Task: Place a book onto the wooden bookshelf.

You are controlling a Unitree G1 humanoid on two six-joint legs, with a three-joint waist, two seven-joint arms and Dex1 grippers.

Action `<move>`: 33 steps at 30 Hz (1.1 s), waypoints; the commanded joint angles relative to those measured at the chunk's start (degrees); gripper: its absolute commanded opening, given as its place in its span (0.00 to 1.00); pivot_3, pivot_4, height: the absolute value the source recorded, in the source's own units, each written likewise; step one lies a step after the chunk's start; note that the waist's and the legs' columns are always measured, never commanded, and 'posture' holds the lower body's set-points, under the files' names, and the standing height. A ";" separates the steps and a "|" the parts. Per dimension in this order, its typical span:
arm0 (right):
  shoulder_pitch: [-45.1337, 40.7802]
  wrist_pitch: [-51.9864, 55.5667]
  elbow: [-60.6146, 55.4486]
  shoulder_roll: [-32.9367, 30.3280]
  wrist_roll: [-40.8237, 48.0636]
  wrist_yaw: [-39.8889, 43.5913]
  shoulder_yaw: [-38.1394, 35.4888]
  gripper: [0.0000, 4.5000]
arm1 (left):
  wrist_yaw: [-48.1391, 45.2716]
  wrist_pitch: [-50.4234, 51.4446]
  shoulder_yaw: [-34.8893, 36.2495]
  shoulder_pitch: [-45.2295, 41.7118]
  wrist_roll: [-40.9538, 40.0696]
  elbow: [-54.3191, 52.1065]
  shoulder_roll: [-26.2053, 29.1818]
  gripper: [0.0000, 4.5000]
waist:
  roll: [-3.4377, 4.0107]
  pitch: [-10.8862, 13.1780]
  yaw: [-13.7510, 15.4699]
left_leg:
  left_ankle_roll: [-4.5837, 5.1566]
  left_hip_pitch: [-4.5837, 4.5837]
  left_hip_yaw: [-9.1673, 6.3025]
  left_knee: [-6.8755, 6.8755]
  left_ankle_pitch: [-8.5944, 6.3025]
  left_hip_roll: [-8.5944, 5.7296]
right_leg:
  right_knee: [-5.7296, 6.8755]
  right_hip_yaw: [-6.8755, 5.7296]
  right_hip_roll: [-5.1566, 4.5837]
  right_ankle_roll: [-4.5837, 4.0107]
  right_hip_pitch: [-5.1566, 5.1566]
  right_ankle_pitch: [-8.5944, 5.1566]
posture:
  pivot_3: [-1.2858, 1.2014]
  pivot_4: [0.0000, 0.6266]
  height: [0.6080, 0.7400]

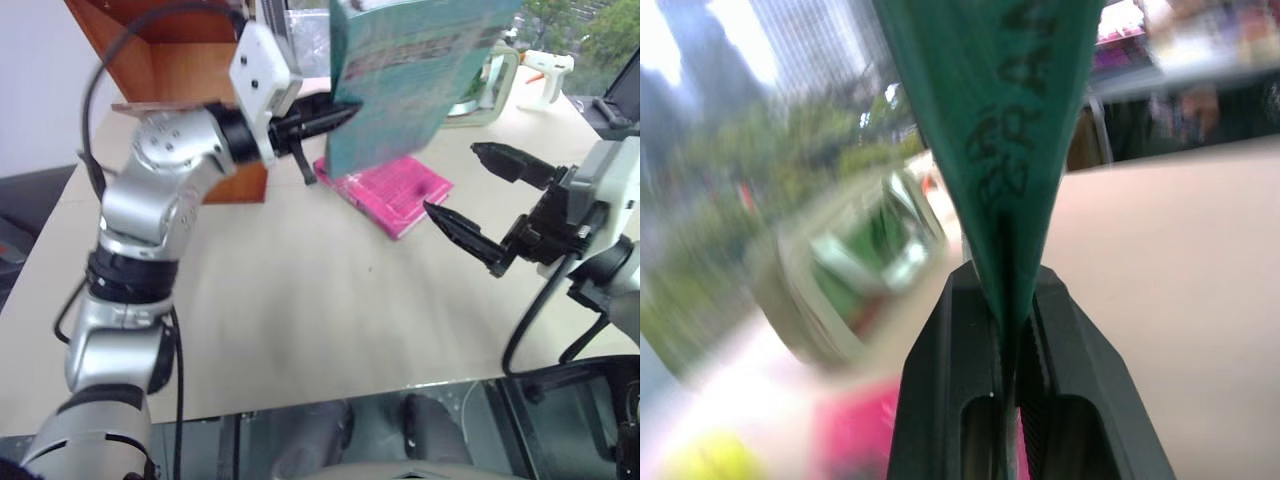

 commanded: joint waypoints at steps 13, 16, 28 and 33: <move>0.60 -3.27 -0.54 -6.27 5.16 -1.51 -2.01 1.00 | -19.97 -30.19 -5.19 -25.75 31.75 36.56 19.66 0.00 | -0.01 0.17 -1.40 | 0.01 -0.01 -0.05 0.08 -0.01 0.07 | 0.14 -0.09 0.11 0.04 -0.03 0.01 | 0.52 0.24 1.00; 0.49 -3.60 -0.94 -6.63 5.32 -2.48 -1.43 1.00 | -19.53 -32.12 -7.93 -28.42 38.54 42.39 20.97 0.00 | -0.07 0.20 -1.41 | 0.03 -0.05 -0.06 0.11 -0.02 0.03 | 0.08 -0.11 0.08 0.05 -0.01 0.02 | 0.52 0.24 1.00; -6.68 -3.30 -0.74 -8.30 2.69 -5.25 4.36 1.00 | -24.54 -24.34 -11.67 -27.93 50.31 47.74 22.68 0.00 | -0.01 0.20 -2.98 | 0.04 0.11 0.02 0.17 -0.02 0.07 | 0.42 -0.05 0.11 0.08 0.01 0.01 | 0.52 0.24 1.00; -9.90 -2.78 -0.73 -7.74 1.67 -6.88 7.83 1.00 | -28.25 -19.90 -9.99 -24.91 49.22 44.83 23.44 0.51 | 0.02 0.23 -4.18 | -0.01 0.15 0.09 0.18 0.01 0.13 | 0.60 0.05 0.20 0.08 -0.07 0.00 | 0.52 0.24 1.00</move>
